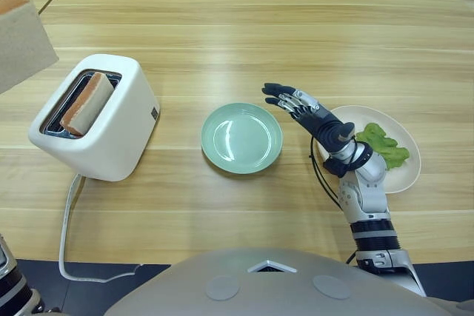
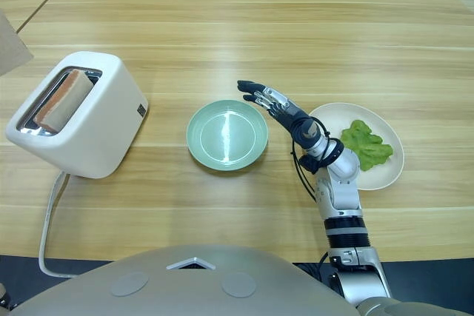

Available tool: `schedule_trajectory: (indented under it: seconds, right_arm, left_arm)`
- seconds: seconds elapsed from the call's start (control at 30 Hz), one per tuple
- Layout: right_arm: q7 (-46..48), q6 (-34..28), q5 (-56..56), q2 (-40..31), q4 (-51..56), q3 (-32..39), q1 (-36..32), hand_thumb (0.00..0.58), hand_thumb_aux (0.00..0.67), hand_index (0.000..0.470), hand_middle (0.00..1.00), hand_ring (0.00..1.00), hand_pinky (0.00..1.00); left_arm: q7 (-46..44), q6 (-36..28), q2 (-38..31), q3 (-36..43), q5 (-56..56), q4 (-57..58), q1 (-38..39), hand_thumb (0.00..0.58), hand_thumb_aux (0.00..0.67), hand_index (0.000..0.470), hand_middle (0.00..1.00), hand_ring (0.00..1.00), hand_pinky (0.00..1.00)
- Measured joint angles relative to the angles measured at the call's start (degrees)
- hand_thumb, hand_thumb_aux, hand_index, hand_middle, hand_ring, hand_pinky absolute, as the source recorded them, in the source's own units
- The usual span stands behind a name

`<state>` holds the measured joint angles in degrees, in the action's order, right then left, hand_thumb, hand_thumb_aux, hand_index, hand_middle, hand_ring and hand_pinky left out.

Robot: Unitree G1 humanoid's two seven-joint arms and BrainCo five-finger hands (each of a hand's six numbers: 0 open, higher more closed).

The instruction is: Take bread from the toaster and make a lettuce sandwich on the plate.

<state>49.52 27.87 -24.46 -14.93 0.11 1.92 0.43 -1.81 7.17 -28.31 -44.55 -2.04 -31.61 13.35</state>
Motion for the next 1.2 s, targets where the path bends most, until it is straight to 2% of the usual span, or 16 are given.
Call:
schedule_trajectory:
  seconds: [0.07,0.13,0.23,0.37,0.5,0.77,1.03,1.2]
  right_arm:
    - [-0.01,0.08,0.05,0.04,0.41,-0.01,-0.10,0.000,0.000,0.000,0.00,0.00,0.00]
    - [-0.01,0.27,0.36,0.20,1.27,0.03,-0.75,0.000,0.000,0.000,0.00,0.00,0.00]
    - [0.03,0.58,0.86,0.70,3.04,0.32,-1.88,0.000,0.000,0.000,0.00,0.00,0.00]
    - [0.23,1.17,1.00,1.42,4.76,0.80,-3.44,0.000,0.000,0.000,0.00,0.00,0.00]
    - [0.38,1.62,1.08,1.84,6.21,1.01,-4.19,0.000,0.000,0.000,0.00,0.00,0.00]
    - [0.95,2.37,1.52,2.03,7.97,1.20,-5.58,0.000,0.000,0.000,0.00,0.00,0.00]
    - [1.22,2.45,1.53,2.31,8.38,1.50,-6.10,0.000,0.000,0.000,0.00,0.00,0.00]
    - [1.22,2.45,1.53,2.55,8.59,1.62,-6.31,0.000,0.000,0.000,0.00,0.00,0.00]
  left_arm:
    - [-0.64,-0.22,1.46,4.91,0.01,-1.19,-0.42,0.580,0.670,0.470,0.00,0.00,0.00]
    - [-1.48,-0.12,5.08,15.02,-1.39,-1.03,-1.82,0.580,0.670,0.470,0.00,0.00,0.00]
    - [-1.68,0.23,8.31,25.12,-5.96,1.68,-3.13,0.580,0.670,0.470,0.00,0.00,0.00]
    - [-1.43,0.96,10.39,34.44,-12.83,4.13,-4.77,0.580,0.670,0.470,0.00,0.00,0.00]
    - [-1.23,2.20,11.38,45.09,-22.42,8.60,-9.65,0.580,0.670,0.470,0.00,0.00,0.00]
    - [4.75,4.18,8.67,57.22,-43.88,22.99,-16.74,0.580,0.670,0.470,0.00,0.00,0.00]
    - [10.40,6.30,10.99,69.31,-52.32,32.99,-16.93,0.580,0.670,0.470,0.00,0.00,0.00]
    - [12.02,5.78,10.75,71.64,-55.16,31.97,-15.88,0.580,0.670,0.470,0.00,0.00,0.00]
